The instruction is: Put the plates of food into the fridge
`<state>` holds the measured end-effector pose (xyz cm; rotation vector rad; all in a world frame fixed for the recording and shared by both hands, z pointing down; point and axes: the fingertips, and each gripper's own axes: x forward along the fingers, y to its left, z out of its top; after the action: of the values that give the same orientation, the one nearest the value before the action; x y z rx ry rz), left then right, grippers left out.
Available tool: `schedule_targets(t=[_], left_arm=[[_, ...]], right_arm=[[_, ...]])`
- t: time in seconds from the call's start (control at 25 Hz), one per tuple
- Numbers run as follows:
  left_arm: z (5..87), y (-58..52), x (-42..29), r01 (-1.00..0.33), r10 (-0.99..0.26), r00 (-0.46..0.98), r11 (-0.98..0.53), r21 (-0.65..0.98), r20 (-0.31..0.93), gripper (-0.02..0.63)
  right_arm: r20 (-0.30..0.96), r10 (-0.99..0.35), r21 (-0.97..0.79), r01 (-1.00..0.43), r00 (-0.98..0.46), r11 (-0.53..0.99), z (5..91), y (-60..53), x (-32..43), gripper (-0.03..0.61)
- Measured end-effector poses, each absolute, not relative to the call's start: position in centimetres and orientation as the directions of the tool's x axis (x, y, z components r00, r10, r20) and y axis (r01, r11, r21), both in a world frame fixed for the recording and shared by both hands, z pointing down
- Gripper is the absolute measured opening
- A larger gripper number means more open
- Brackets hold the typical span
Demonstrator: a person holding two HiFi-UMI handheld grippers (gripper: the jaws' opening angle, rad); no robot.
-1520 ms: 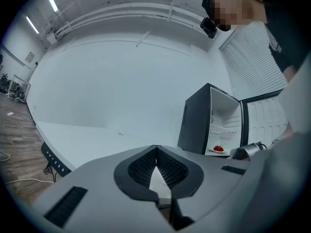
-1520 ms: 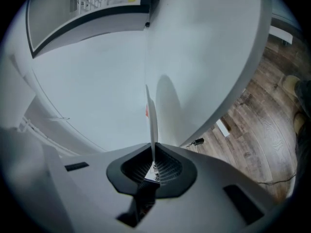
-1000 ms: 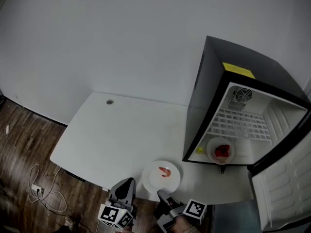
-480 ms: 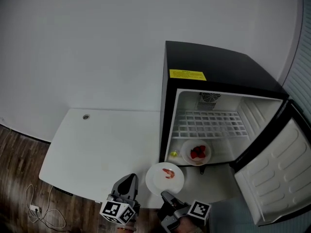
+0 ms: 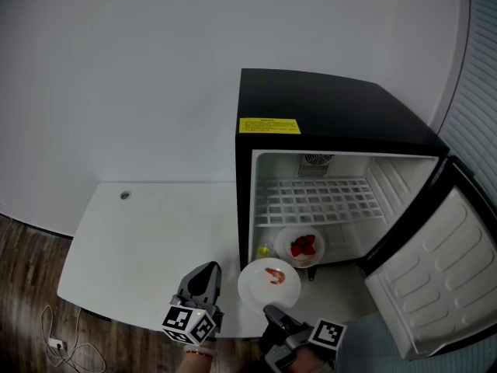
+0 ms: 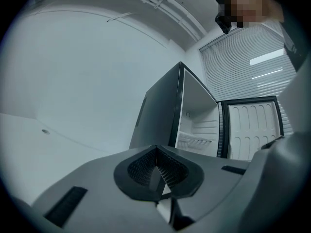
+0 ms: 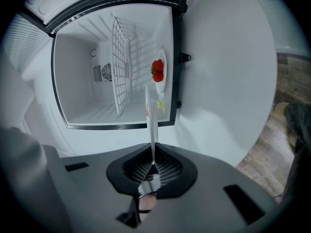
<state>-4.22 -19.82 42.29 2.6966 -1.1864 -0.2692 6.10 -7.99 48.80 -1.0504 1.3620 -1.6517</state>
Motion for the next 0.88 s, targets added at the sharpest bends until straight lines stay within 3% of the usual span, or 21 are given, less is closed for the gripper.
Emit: schedule_targets(t=[0.88], left_arm=[[40.8,-24.2,-1.4,-0.710,-0.746,0.660,-0.659,0.249,-0.092,0.006]], right_arm=[[0.095,-0.909,-0.995,-0.007,-0.405,-0.101,41.4,-8.9,10.8,0.017]])
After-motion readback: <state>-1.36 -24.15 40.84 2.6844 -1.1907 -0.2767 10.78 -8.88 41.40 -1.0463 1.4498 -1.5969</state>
